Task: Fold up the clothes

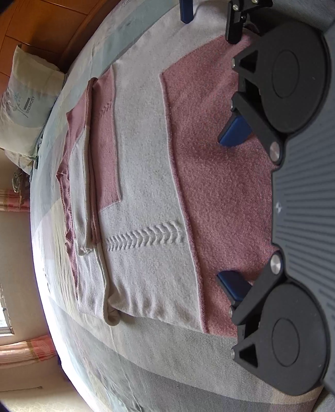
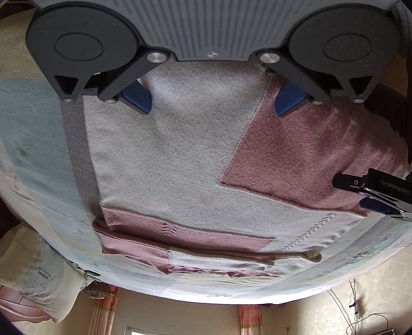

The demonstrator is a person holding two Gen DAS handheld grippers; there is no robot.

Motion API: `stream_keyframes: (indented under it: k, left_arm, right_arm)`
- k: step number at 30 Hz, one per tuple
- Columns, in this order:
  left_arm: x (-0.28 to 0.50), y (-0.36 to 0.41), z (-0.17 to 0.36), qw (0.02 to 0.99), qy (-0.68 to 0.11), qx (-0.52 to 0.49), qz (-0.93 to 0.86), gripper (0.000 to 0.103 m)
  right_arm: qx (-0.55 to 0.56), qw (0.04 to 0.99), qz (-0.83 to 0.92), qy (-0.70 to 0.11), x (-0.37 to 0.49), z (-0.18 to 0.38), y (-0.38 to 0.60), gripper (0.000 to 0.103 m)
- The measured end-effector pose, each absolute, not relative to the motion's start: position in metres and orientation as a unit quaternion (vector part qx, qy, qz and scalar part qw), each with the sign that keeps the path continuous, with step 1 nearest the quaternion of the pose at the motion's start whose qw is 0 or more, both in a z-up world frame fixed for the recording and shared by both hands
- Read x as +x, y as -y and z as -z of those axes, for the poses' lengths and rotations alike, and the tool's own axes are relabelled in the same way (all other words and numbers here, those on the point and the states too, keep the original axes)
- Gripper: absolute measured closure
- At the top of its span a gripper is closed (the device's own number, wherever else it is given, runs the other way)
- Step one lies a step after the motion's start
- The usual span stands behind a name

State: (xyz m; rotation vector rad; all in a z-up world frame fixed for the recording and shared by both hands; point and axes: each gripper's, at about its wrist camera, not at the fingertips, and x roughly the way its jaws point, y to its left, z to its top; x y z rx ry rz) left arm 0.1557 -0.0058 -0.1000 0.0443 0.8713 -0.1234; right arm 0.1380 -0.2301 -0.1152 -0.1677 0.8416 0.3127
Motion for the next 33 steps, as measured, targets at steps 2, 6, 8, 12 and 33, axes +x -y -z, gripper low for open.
stream_keyframes:
  k: [2, 6, 8, 12, 33]
  left_arm:
    - [0.153, 0.004, 0.095, 0.904, -0.423, 0.006, 0.058, 0.001]
    - [0.146, 0.015, 0.089, 0.908, -0.409, 0.033, 0.084, 0.001]
    - [0.145, 0.024, 0.092, 0.904, -0.412, 0.056, 0.097, 0.001]
    - [0.144, 0.027, 0.104, 0.898, -0.423, 0.055, 0.108, 0.001]
    - [0.146, 0.017, 0.084, 0.914, -0.391, 0.042, 0.099, 0.001]
  right_arm:
    - [-0.08, 0.896, -0.15, -0.41, 0.139, 0.114, 0.23, 0.0]
    - [-0.071, 0.891, -0.148, -0.424, 0.141, 0.107, 0.231, 0.0]
    - [-0.063, 0.894, -0.152, -0.416, 0.141, 0.103, 0.231, 0.0]
    - [-0.067, 0.892, -0.163, -0.415, 0.145, 0.104, 0.223, 0.0]
    - [-0.035, 0.913, -0.14, -0.382, 0.145, 0.105, 0.245, 0.0]
